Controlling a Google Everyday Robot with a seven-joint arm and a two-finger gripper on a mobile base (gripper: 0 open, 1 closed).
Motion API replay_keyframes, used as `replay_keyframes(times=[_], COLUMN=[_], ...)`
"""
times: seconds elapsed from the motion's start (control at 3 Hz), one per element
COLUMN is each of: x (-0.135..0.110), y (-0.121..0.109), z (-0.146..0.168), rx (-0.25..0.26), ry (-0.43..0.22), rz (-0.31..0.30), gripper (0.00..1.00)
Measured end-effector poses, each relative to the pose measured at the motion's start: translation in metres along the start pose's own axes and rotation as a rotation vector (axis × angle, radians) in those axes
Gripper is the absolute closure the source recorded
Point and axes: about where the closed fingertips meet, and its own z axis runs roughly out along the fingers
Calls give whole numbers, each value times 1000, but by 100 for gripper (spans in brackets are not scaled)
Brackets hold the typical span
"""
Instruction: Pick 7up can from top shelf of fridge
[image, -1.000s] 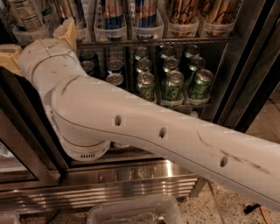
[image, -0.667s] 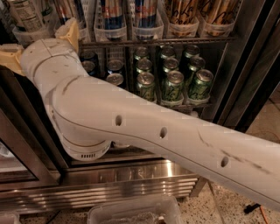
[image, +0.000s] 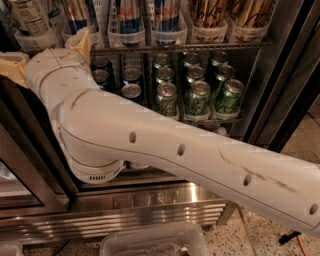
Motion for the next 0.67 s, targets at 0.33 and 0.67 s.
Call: replay_keyframes(times=[0.33,0.67], x=[0,0], y=[0,0], z=[0,0], rx=[0,0], ry=[0,0], rz=[0,0], gripper=[19,41])
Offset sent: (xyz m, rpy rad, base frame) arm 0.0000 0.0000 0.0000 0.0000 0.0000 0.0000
